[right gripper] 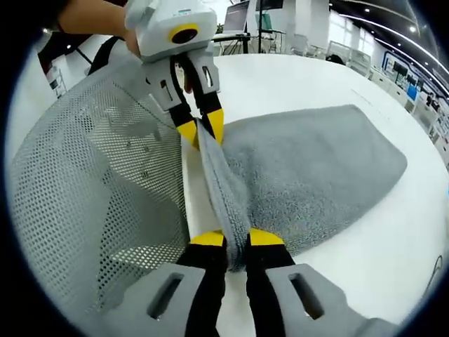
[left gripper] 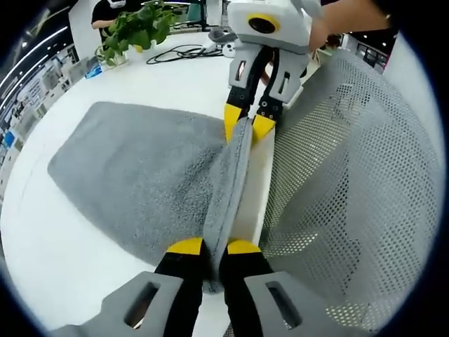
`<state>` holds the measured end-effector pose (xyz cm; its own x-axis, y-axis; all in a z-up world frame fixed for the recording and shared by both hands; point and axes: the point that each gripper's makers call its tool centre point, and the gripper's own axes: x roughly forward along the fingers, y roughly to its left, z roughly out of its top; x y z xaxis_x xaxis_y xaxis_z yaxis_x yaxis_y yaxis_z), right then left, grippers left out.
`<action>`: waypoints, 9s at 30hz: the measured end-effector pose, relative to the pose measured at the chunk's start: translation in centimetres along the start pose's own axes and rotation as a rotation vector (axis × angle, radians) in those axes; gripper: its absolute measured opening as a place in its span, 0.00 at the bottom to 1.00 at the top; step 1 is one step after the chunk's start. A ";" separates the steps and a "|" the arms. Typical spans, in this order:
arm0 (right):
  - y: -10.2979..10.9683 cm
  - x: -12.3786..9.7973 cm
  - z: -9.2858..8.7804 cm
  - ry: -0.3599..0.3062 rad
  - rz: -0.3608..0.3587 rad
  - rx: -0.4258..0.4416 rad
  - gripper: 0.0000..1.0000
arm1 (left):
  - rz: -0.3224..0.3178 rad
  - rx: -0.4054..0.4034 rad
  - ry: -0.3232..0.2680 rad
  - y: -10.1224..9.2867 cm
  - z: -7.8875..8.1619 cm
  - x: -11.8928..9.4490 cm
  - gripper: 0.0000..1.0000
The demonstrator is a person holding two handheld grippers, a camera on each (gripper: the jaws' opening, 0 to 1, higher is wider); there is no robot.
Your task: Fold the towel on the table until its edges align and the towel forms a compact rectangular stack.
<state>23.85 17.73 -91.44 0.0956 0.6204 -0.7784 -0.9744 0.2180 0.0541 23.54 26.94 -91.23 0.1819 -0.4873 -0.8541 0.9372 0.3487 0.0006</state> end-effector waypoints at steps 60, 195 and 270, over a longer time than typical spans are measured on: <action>0.2 -10.2 9.2 -0.221 0.025 0.110 0.06 | 0.052 -0.083 -0.272 2.5 8.4 -10.8 0.09; -20.0 -1.9 8.3 -0.118 -0.249 0.025 0.22 | 0.212 -0.072 -0.164 21.0 9.1 -0.3 0.21; -18.8 -4.0 1.4 -0.200 -0.348 0.390 0.53 | 0.241 -0.014 -0.158 16.2 5.6 -2.2 0.50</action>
<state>42.07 12.20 -88.51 0.4723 0.5844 -0.6599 -0.7346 0.6747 0.0717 39.99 29.17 -86.48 0.4441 -0.5075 -0.7384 0.8573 0.4803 0.1855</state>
